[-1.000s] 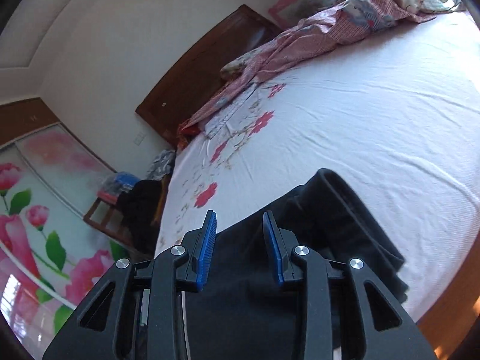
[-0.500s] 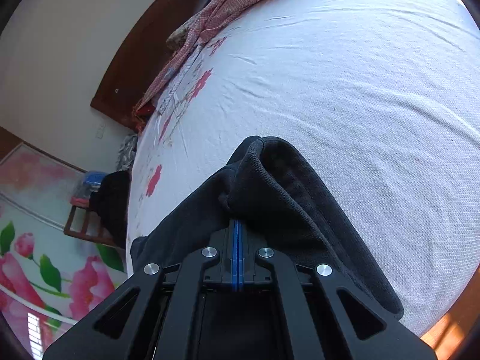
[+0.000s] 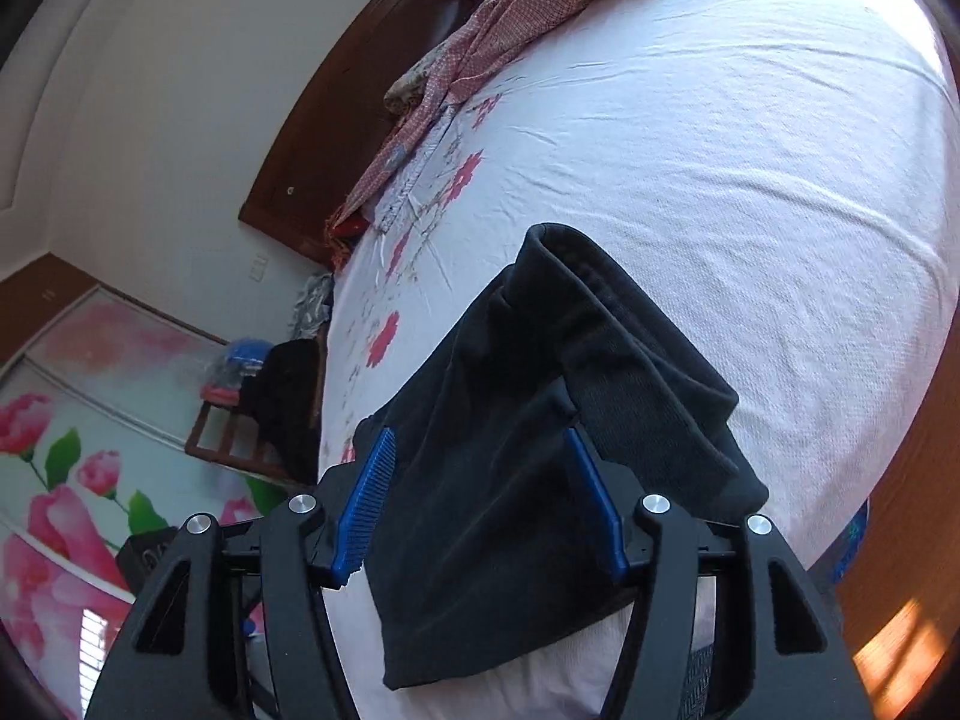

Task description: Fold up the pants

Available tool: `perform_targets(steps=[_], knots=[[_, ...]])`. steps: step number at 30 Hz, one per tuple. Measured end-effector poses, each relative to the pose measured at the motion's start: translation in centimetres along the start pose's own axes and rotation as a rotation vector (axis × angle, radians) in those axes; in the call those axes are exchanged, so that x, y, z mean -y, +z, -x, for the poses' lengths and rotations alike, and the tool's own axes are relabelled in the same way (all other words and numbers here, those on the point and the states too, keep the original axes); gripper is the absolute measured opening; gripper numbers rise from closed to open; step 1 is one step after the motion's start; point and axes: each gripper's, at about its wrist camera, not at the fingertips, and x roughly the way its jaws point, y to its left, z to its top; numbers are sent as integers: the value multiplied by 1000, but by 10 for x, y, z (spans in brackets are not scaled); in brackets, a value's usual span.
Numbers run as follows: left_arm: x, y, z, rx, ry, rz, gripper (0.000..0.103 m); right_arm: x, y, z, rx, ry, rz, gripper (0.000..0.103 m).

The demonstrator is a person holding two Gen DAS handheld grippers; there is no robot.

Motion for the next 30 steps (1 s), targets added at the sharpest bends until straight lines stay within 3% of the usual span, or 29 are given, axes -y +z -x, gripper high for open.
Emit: perform_targets(steps=[4,9,12,18,21,24,27,30], knots=[[-16,10,-30,-33,-149,158,101,15,-9,8,3,22,-47,58],[-45,-19,-71,-108,-91,297,97,41,-11,1,-14,35,-114,58],[-43,-29,-78,-101,-44,237,89,45,-12,-2,-11,36,-114,58],[-27,-27,-78,-114,29,139,89,33,-7,4,-30,35,-104,60],[-12,-22,-64,-123,130,53,98,22,3,22,12,48,-63,73],[-9,-22,-35,-92,147,3,101,24,16,34,60,60,-43,74],[-6,-26,-23,-118,213,-44,101,43,26,41,98,32,-76,78],[-15,-28,-12,-121,227,-24,101,58,32,42,110,12,-93,78]])
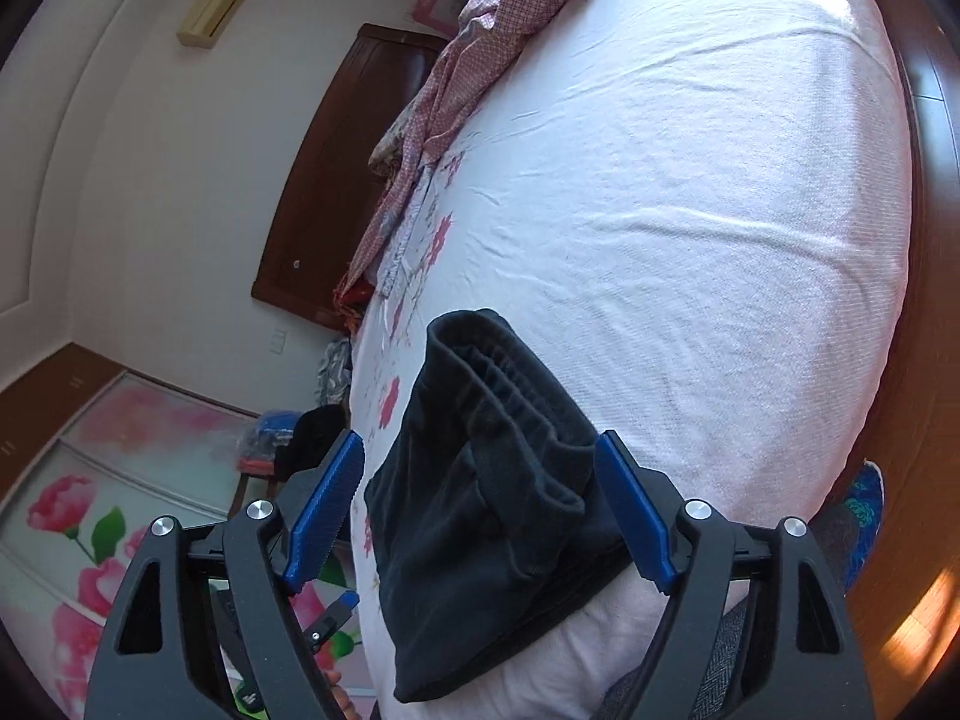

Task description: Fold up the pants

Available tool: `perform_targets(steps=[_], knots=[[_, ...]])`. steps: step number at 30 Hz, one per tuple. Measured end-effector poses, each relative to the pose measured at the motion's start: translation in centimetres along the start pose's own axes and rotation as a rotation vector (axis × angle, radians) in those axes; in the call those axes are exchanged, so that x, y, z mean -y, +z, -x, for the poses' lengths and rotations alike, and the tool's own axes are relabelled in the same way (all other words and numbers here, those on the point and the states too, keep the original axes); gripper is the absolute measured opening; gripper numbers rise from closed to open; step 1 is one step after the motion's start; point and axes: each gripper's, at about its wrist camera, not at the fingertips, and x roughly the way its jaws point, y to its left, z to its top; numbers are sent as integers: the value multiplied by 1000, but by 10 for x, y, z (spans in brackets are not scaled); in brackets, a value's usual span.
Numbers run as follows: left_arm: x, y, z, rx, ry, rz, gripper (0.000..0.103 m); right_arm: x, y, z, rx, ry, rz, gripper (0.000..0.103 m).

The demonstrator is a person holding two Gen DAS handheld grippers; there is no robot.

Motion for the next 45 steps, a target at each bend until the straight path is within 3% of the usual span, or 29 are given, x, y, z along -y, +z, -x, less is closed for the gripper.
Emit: perform_targets(steps=[3,7,13,15,20,23,28,31,33,35,39,40,41,43,44,45], knots=[[-24,-3,9,16,-59,127,101,14,4,-7,-20,-14,-24,78],[-55,-13,-10,-60,-192,324,101,33,4,-23,-62,-32,-60,78],[-65,-27,-38,-110,-445,492,101,41,-1,-38,-93,77,-107,84],[-71,-30,-48,-113,-485,558,101,44,-1,-39,-116,121,-134,84],[-80,-29,-57,-87,-563,647,101,38,-5,-45,-140,138,-132,84],[-79,-28,-63,-94,-559,661,101,37,-7,-47,-137,147,-146,84],[-76,-23,-72,-132,-478,725,101,43,-6,-41,-101,166,-195,84],[-62,-21,-76,-125,-398,686,101,44,-4,-37,-100,189,-202,84],[-55,-23,-76,-111,-368,639,101,42,-1,-40,-111,154,-191,84],[-48,-22,-74,-97,-365,591,101,37,-1,-47,-132,125,-164,84],[-44,-13,-77,-170,-456,557,100,28,-8,-54,-167,107,-92,89],[-47,-11,-77,-182,-486,580,95,25,-8,-55,-171,93,-69,89],[-51,-11,-78,-191,-490,608,79,24,-8,-56,-175,85,-57,89],[-66,-18,-82,-213,-525,704,62,22,-8,-57,-185,74,-25,89],[-72,-23,-84,-220,-541,734,46,17,-9,-59,-195,57,13,87],[-75,-26,-86,-233,-542,750,37,13,-10,-61,-208,16,57,78]])
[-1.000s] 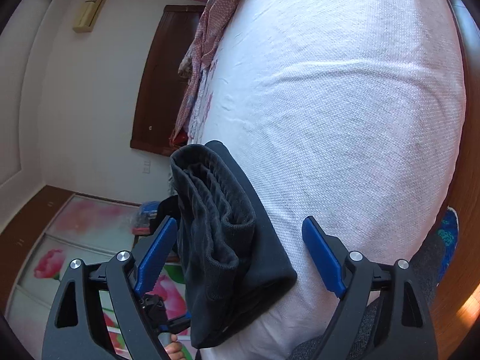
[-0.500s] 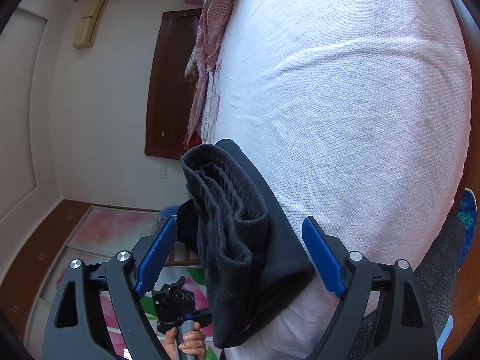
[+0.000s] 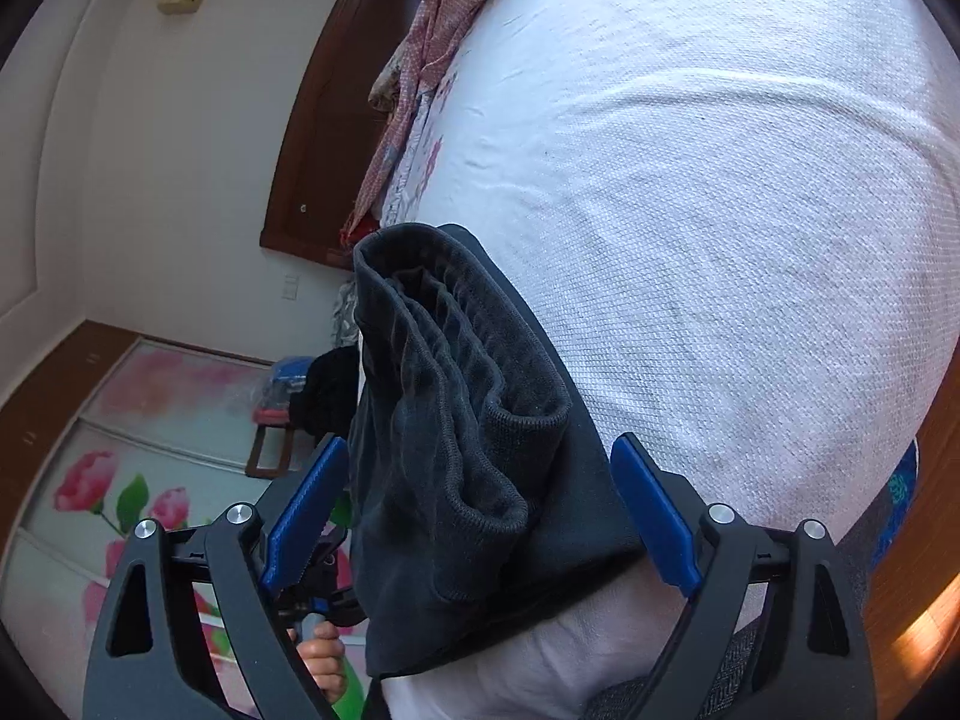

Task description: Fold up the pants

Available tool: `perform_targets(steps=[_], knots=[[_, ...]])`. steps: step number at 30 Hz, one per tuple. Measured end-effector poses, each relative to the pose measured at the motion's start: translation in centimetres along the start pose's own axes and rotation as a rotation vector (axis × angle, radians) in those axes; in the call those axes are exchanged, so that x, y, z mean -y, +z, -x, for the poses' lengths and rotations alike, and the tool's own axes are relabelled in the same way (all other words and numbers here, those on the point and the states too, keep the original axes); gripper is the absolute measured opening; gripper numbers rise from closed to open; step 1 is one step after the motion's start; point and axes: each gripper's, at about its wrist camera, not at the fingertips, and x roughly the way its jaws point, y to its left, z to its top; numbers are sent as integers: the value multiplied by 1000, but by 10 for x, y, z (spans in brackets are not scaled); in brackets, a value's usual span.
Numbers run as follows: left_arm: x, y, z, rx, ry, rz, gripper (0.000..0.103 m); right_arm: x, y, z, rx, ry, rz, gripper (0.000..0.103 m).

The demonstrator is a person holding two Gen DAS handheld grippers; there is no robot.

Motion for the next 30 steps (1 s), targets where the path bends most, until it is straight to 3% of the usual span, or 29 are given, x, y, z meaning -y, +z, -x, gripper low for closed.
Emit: perform_targets(steps=[2,5,13,19,25,30], knots=[[-7,-2,1,-11,-50,30,26,2,-1,-1,-25,-24,3,52],[0,-5,-2,-11,-53,25,23,2,-2,5,-35,3,-28,39],[48,-1,16,-7,-107,-36,21,-51,-2,14,-32,10,45,36],[78,24,46,26,-130,-92,21,-95,17,2,-47,38,118,36],[98,61,101,112,-133,-154,21,-144,35,-45,-56,103,171,36],[90,95,148,192,-91,-166,21,-169,40,-107,-82,132,190,36]])
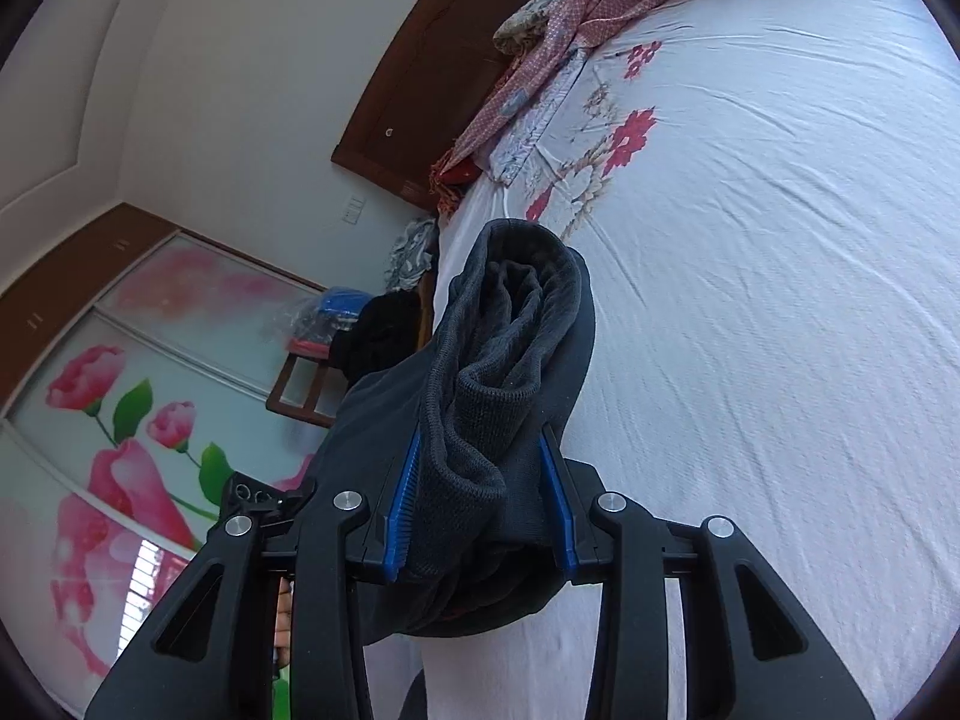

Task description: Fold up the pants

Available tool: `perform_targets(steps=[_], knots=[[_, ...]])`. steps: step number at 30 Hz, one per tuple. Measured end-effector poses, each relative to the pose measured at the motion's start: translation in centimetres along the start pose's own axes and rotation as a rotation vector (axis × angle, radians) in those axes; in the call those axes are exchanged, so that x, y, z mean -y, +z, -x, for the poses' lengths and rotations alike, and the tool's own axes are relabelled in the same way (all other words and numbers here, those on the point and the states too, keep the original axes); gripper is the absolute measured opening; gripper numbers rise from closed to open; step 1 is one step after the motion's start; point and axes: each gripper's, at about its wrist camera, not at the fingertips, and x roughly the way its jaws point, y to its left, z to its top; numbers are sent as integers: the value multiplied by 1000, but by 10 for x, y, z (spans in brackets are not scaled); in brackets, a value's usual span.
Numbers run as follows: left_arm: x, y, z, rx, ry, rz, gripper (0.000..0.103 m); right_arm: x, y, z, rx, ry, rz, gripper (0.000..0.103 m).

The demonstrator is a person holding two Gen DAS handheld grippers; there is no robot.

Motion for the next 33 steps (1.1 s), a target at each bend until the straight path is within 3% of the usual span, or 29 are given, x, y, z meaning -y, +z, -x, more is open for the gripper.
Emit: perform_targets(steps=[5,7,9,10,11,12,13,15,18,20,22,24,26,29,30,32,33], knots=[[-46,31,19,45,59,20,22,11,-7,-65,-27,-12,-33,36],[-77,37,12,49,100,55,22,27,-18,-93,-62,-83,-60,36],[-125,33,1,23,202,110,24,54,-37,-112,-97,-165,-97,36],[-151,29,-5,-2,262,157,27,67,-44,-110,-72,-128,-117,38],[-175,23,-6,1,228,200,33,71,-46,-106,-53,-89,-118,38],[-189,18,-2,38,127,237,33,67,-45,-105,-60,-97,-102,39],[-193,15,2,72,87,252,33,60,-43,-106,-74,-128,-73,46],[-192,14,4,90,75,258,34,49,-36,-108,-107,-193,-31,60],[-180,14,13,101,131,258,58,37,-28,-87,-52,-251,-26,60],[-162,14,32,171,219,180,63,27,-24,-64,46,-285,-16,60],[-140,8,48,243,304,90,68,12,-18,-55,104,-179,-5,60],[-114,1,54,258,322,-41,71,-5,-9,-73,56,-83,21,60],[-84,-8,41,231,352,-179,74,-25,-2,-106,16,9,59,60],[-61,-28,5,129,357,-308,75,-31,8,-154,-36,112,34,60],[-60,-35,-8,87,379,-335,75,-27,11,-168,-65,109,0,60],[-65,-47,-28,6,443,-369,75,2,15,-182,-67,0,-76,58],[-69,-57,-32,-4,476,-393,75,17,14,-182,-53,-8,-116,51]])
